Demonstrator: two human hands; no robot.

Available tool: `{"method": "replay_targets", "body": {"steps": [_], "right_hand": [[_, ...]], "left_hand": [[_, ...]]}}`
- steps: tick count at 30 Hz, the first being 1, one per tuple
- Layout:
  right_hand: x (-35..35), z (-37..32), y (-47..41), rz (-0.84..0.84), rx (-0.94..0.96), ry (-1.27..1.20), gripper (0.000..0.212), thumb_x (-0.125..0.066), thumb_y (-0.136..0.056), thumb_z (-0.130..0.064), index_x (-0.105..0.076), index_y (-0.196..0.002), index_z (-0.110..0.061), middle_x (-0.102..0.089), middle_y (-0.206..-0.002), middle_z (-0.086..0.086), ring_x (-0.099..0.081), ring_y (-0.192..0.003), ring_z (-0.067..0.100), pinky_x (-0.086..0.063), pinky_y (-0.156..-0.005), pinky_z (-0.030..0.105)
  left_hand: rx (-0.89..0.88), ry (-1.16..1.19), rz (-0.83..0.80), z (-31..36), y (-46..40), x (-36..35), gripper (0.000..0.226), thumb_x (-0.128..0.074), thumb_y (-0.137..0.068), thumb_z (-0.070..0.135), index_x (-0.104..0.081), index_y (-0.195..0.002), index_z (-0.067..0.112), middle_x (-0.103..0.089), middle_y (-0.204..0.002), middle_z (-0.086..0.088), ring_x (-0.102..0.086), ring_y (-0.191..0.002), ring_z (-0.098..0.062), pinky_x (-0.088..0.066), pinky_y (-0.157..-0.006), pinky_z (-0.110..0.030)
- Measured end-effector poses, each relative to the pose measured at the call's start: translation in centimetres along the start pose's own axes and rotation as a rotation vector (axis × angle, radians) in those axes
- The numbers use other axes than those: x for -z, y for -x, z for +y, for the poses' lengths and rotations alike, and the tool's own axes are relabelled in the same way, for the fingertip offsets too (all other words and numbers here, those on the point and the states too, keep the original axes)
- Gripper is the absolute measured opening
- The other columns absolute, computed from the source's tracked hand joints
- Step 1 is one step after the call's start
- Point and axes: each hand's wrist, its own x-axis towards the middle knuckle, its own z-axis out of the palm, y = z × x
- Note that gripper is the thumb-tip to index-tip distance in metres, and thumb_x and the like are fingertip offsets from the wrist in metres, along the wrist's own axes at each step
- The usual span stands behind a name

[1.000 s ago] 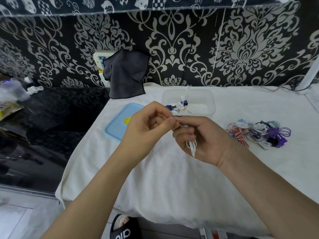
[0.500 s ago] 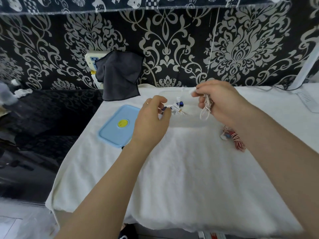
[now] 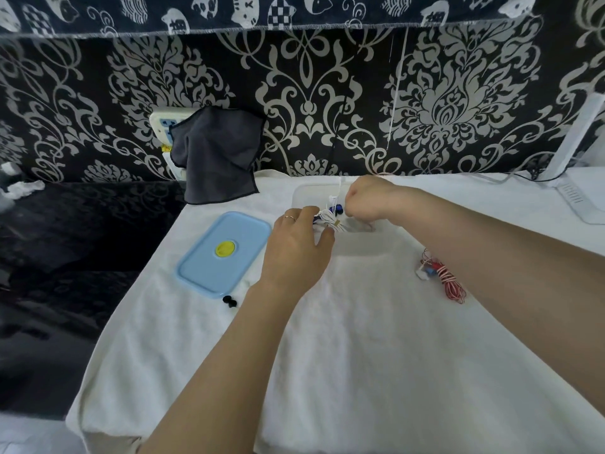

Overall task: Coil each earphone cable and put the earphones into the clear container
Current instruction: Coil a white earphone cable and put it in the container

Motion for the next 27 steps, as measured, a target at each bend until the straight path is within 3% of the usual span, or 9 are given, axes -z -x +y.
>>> {"method": "replay_targets", "body": {"steps": [3, 4, 5, 7, 13, 18, 20, 24, 27], "right_hand": [[0.5, -0.2, -0.1, 0.088, 0.012, -0.145, 0.015, -0.049, -0.082, -0.001, -0.047, -0.068, -0.005, -0.044, -0.069, 0.011, -0.039, -0.063, 0.023, -0.036, -0.053, 0.031], [0.5, -0.2, -0.4, 0.138, 0.031, -0.21, 0.009, -0.05, -0.082, 0.0, -0.057, -0.077, 0.002, -0.055, -0.077, 0.018, -0.048, -0.069, 0.027, -0.046, -0.06, 0.036], [0.6, -0.3, -0.7, 0.168, 0.035, -0.288, 0.018, -0.053, -0.082, 0.0, -0.065, -0.094, 0.008, -0.065, -0.093, 0.024, -0.06, -0.08, 0.031, -0.056, -0.075, 0.045], [0.6, -0.8, -0.9, 0.143, 0.003, -0.455, 0.029, -0.059, -0.085, -0.002, -0.066, -0.112, 0.004, -0.067, -0.107, 0.021, -0.067, -0.096, 0.032, -0.057, -0.094, 0.048], [0.1, -1.2, -0.8, 0.085, -0.027, -0.513, 0.027, -0.063, -0.089, -0.008, -0.071, -0.115, -0.007, -0.066, -0.103, 0.011, -0.056, -0.083, 0.02, -0.049, -0.073, 0.029], [-0.1, -0.7, -0.9, 0.103, 0.083, -0.533, 0.016, -0.071, -0.079, -0.019, -0.078, -0.085, -0.006, -0.076, -0.089, 0.004, -0.059, -0.07, 0.015, -0.048, -0.058, 0.022], [-0.2, -0.5, -0.9, 0.077, 0.082, -0.365, 0.022, -0.068, -0.08, -0.018, -0.075, -0.089, 0.001, -0.07, -0.08, 0.009, -0.057, -0.067, 0.017, -0.047, -0.06, 0.025], [-0.6, 0.2, -0.7, 0.007, 0.067, -0.146, 0.037, -0.057, -0.082, -0.013, -0.065, -0.113, 0.005, -0.062, -0.092, 0.024, -0.047, -0.074, 0.022, -0.043, -0.065, 0.034], [0.2, 0.6, 0.5, 0.087, 0.13, -0.187, 0.034, -0.054, -0.089, -0.01, -0.068, -0.119, -0.01, -0.066, -0.106, 0.008, -0.057, -0.088, 0.018, -0.051, -0.075, 0.031]], "left_hand": [[-0.014, 0.022, 0.006, -0.2, 0.0, 0.1, 0.042, -0.058, -0.098, 0.027, -0.055, -0.137, 0.012, -0.058, -0.129, -0.009, -0.052, -0.12, -0.028, -0.045, -0.101, -0.041], [-0.019, 0.026, 0.007, -0.2, 0.1, 0.1, 0.041, -0.059, -0.097, 0.026, -0.055, -0.136, 0.011, -0.058, -0.128, -0.01, -0.053, -0.119, -0.028, -0.045, -0.101, -0.041], [-0.025, 0.023, 0.007, -0.2, 0.1, 0.1, 0.041, -0.059, -0.097, 0.025, -0.056, -0.135, 0.011, -0.058, -0.128, -0.01, -0.053, -0.118, -0.028, -0.045, -0.1, -0.04], [-0.04, 0.009, 0.001, -0.3, 0.2, 0.2, 0.041, -0.06, -0.096, 0.023, -0.055, -0.135, 0.01, -0.058, -0.128, -0.01, -0.053, -0.118, -0.028, -0.045, -0.099, -0.04], [-0.052, -0.015, -0.041, -0.6, 0.3, 0.6, 0.042, -0.06, -0.096, 0.022, -0.054, -0.136, 0.01, -0.055, -0.132, -0.009, -0.051, -0.121, -0.026, -0.044, -0.097, -0.034], [-0.056, -0.017, -0.061, -0.6, 0.3, 0.9, 0.041, -0.06, -0.097, 0.022, -0.054, -0.135, 0.009, -0.054, -0.133, -0.008, -0.052, -0.121, -0.024, -0.043, -0.098, -0.031], [-0.066, -0.01, -0.06, -0.7, 0.3, 0.8, 0.041, -0.062, -0.095, 0.02, -0.055, -0.134, 0.008, -0.056, -0.131, -0.01, -0.052, -0.121, -0.026, -0.043, -0.1, -0.034], [-0.098, -0.036, -0.055, -0.7, 0.4, 0.6, 0.043, -0.066, -0.091, 0.017, -0.058, -0.132, 0.005, -0.059, -0.125, -0.014, -0.054, -0.117, -0.033, -0.044, -0.099, -0.042], [-0.11, -0.108, -0.033, -0.6, 0.6, 0.4, 0.047, -0.068, -0.089, 0.02, -0.059, -0.133, 0.007, -0.059, -0.129, -0.014, -0.052, -0.121, -0.037, -0.043, -0.102, -0.045]]}}
